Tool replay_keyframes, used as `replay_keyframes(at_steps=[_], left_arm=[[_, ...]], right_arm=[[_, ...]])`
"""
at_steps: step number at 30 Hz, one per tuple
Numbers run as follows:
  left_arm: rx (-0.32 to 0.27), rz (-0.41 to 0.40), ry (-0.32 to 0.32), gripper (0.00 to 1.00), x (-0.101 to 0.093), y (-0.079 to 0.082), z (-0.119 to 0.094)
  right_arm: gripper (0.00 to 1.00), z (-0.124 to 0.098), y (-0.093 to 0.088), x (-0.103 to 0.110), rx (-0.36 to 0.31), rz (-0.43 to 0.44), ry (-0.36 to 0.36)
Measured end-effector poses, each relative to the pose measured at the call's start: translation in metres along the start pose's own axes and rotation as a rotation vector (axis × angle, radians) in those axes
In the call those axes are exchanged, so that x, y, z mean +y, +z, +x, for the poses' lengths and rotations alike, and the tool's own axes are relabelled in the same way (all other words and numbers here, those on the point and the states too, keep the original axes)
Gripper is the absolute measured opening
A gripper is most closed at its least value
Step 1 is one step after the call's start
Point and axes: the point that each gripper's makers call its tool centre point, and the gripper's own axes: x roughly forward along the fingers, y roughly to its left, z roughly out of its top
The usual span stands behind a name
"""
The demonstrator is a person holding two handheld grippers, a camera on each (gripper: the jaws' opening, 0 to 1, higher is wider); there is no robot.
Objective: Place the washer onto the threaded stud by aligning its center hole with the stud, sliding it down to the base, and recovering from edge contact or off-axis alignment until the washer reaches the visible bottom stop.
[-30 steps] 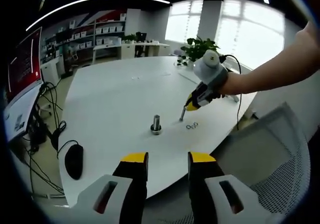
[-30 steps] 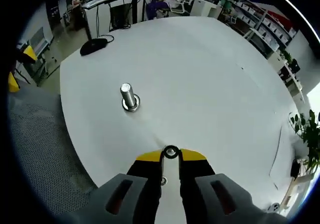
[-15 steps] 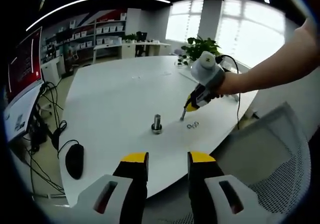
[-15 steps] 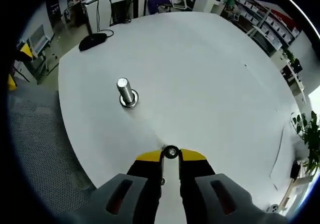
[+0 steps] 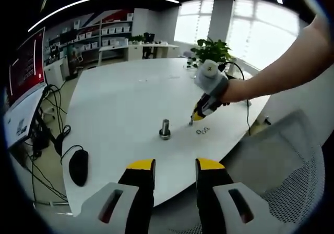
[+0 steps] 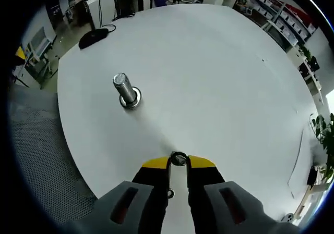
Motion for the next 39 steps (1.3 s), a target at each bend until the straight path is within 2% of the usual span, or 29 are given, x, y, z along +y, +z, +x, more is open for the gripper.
replay_keyframes(at_steps=[8, 12, 17, 24, 28, 32, 35, 37, 39], left_arm=[[0.008, 0.003, 0.005, 0.28, 0.001, -0.001, 0.001], [0.011, 0.000, 0.009, 0.28, 0.002, -0.002, 0.001], [0.022, 0.005, 0.012, 0.28, 0.003, -0.003, 0.001], [0.031, 0.006, 0.010, 0.28, 0.003, -0.005, 0.002], [0.033, 0.005, 0.009, 0.28, 0.003, -0.006, 0.002], [0.035, 0.007, 0.007, 0.28, 0.002, -0.006, 0.002], [0.032, 0.007, 0.007, 0.28, 0.002, -0.005, 0.002], [0.031, 0.004, 0.011, 0.28, 0.003, -0.005, 0.002], [0.034, 0.005, 0.016, 0.28, 0.004, -0.006, 0.002]], right_arm=[[0.15, 0.016, -0.004, 0.000, 0.026, 0.049, 0.019], [0.15, 0.017, -0.003, 0.001, 0.025, 0.031, 0.021], [0.18, 0.020, -0.008, 0.004, 0.036, 0.055, 0.045], [0.19, 0.014, -0.012, 0.001, 0.031, 0.036, 0.038], [0.19, 0.009, -0.025, -0.011, 0.045, 0.067, 0.022], [0.19, 0.006, -0.037, -0.014, 0.055, 0.107, 0.024], [0.19, 0.003, -0.056, -0.008, 0.097, 0.075, 0.038], [0.19, 0.000, -0.062, -0.001, 0.097, 0.032, 0.078], [0.19, -0.003, -0.071, -0.001, 0.110, 0.020, 0.076]])
